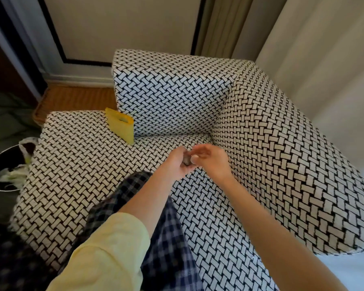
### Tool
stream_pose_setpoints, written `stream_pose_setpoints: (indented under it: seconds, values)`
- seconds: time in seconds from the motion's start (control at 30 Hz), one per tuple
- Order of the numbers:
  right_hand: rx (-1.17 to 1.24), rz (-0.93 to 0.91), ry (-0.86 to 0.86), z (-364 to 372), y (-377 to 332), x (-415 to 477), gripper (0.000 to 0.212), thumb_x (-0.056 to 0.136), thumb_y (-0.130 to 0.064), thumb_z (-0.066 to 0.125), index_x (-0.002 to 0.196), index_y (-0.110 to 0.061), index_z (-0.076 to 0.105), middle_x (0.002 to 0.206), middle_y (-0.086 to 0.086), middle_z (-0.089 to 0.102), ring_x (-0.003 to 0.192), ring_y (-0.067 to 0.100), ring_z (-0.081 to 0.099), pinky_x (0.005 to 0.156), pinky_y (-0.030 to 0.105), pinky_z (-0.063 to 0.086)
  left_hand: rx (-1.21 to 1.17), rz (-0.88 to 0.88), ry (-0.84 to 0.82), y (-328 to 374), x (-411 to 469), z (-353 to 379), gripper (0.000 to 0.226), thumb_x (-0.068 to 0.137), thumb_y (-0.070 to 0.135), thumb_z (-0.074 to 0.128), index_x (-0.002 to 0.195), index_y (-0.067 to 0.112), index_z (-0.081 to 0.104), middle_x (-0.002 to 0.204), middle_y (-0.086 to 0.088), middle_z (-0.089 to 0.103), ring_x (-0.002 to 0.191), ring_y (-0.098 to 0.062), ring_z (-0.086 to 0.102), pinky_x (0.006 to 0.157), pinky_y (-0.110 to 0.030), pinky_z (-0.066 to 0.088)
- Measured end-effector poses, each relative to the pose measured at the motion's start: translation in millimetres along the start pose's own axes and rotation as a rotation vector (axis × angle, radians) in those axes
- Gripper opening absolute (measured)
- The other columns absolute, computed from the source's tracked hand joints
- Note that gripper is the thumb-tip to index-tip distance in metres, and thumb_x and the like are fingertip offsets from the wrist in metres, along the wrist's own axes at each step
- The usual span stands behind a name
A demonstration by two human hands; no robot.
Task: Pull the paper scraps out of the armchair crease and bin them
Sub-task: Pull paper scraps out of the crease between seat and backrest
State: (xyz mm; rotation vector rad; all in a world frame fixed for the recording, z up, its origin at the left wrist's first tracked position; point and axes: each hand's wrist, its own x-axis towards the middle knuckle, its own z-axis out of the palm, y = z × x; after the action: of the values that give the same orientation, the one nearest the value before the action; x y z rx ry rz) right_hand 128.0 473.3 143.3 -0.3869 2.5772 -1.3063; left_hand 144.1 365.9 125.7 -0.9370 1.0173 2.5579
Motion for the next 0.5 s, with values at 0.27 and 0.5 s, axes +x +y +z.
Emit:
stream_pose_setpoints:
  seconds: [0.27, 0.5]
  values:
    - [0.008, -0.059, 0.07, 46, -64, 44, 0.019, 0.083, -0.01, 0.065, 0.102, -0.011, 0.064, 0.091, 0.001, 0.069, 0.075, 0.009, 0.064, 0.063, 0.008, 0.049, -0.162, 0.091, 0.013, 67, -16, -41, 0.012, 0.097, 0.007, 0.035, 0.102, 0.001, 0.043, 0.088, -0.017, 0.054, 0.064, -0.02, 0.058, 0.054, -0.035, 0.058]
    - [0.21, -0.018, 0.062, 108, -106, 78, 0.012, 0.086, -0.006, 0.058, 0.088, -0.015, 0.065, 0.087, 0.004, 0.068, 0.079, 0.019, 0.067, 0.078, 0.032, 0.056, -0.445, 0.115, 0.034, 112, -22, -88, 0.014, 0.095, 0.001, 0.034, 0.091, 0.0, 0.048, 0.084, -0.016, 0.054, 0.068, -0.019, 0.054, 0.063, -0.028, 0.056]
